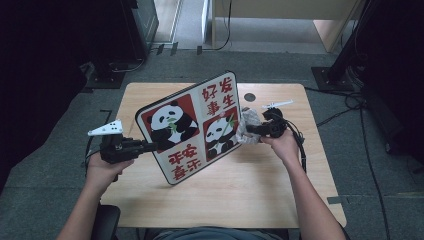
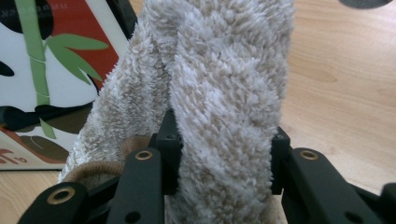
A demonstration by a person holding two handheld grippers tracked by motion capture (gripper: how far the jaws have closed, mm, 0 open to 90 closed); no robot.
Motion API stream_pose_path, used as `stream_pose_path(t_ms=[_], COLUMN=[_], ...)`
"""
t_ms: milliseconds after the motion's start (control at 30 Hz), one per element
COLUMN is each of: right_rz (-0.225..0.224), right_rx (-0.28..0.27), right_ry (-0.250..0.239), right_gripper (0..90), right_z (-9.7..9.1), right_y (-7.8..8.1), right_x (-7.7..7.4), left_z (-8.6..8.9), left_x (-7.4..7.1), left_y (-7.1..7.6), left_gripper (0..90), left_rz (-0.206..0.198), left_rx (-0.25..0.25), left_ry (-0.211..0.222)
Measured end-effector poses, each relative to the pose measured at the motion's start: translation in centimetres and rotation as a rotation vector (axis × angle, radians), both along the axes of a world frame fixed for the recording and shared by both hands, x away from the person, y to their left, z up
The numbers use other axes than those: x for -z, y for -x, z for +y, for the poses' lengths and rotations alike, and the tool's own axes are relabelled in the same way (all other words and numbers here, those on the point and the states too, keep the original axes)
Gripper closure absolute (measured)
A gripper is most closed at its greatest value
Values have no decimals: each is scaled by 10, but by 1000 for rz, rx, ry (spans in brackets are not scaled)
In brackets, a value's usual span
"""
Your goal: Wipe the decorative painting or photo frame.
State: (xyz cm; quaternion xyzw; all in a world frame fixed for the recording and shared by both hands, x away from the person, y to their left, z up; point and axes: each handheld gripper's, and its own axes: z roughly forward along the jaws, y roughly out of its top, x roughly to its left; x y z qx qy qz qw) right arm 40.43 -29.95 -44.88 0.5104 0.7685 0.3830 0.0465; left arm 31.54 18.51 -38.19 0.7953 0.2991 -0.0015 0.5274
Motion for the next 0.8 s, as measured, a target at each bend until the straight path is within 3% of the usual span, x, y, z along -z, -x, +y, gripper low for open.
stream_pose_path(t_ms=[67,300,500,800], right_rz=[17,-4,7,-18], right_rx=[4,-13,-12,16], right_ry=[-18,-1,19,12], right_gripper=[621,620,619,617], right_z=[-2,-4,-5,-15], right_y=[0,3,4,6], right_x=[3,16,26,18], left_z=[0,0,-1,-1], left_x=[0,-1,-1,-1], left_y=[0,1,2,2], left_gripper=[786,785,785,780], left_rz=[0,-2,-2,-13], left_rx=[-3,-8,-13,-22], left_ry=[-3,-8,-9,-18])
